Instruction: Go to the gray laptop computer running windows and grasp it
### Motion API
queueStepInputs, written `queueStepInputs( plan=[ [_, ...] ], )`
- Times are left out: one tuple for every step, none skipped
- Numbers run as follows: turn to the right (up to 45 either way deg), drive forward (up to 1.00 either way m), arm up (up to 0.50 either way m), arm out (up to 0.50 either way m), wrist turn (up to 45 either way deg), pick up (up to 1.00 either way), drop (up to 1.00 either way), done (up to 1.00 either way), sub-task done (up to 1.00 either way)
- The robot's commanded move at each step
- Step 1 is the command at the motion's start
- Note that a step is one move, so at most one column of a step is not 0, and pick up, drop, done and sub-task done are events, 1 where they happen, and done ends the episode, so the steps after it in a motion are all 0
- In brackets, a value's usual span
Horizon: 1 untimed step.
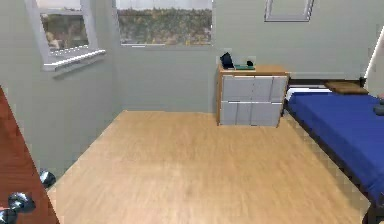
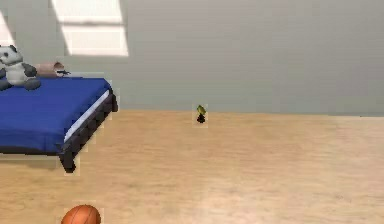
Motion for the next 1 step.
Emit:
queueStepInputs(
  plan=[
    [0.0, 1.00, 0.00, 0.00, 0.0, 0.00, 0.00, 0.00, 0.00]
  ],
)
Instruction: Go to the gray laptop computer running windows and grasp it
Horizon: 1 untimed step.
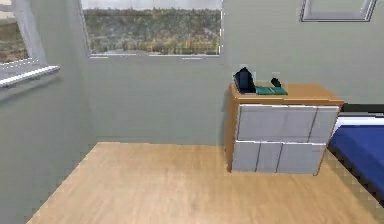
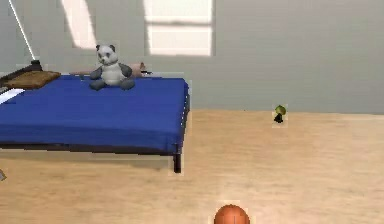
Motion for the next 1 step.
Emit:
queueStepInputs(
  plan=[
    [-9.0, 0.00, 0.00, 0.00, 0.0, 0.00, 0.00, 0.00, 0.00]
  ],
)
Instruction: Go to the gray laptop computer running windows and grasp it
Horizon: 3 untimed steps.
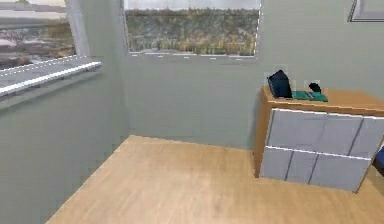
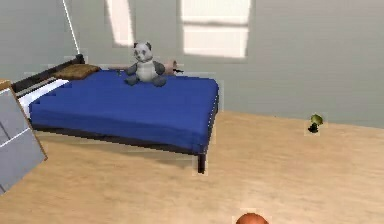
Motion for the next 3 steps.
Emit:
queueStepInputs(
  plan=[
    [0.0, 0.10, 0.00, 0.00, 0.0, 0.00, 0.00, 0.00, 0.00],
    [33.0, 0.00, 0.00, 0.00, 0.0, 0.00, 0.00, 0.00, 0.00],
    [0.0, 0.80, 0.00, 0.00, 0.0, 0.00, 0.00, 0.00, 0.00]
  ],
)
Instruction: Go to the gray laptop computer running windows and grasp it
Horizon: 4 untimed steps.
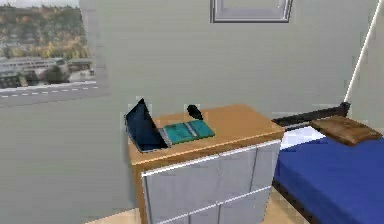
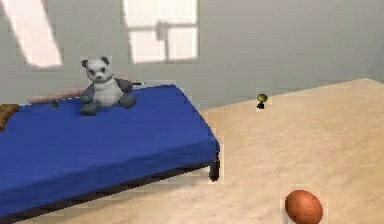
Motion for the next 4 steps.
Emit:
queueStepInputs(
  plan=[
    [-45.0, 0.00, 0.00, 0.00, 0.0, 0.00, 0.00, 0.00, 0.00],
    [-45.0, 0.00, 0.00, 0.00, 0.0, 0.00, 0.00, 0.00, 0.00],
    [-12.0, 0.00, 0.00, 0.00, 0.0, 0.00, 0.00, 0.00, 0.00],
    [45.0, 0.00, 0.00, 0.00, 0.0, 0.00, 0.00, 0.00, 0.00]
  ],
)
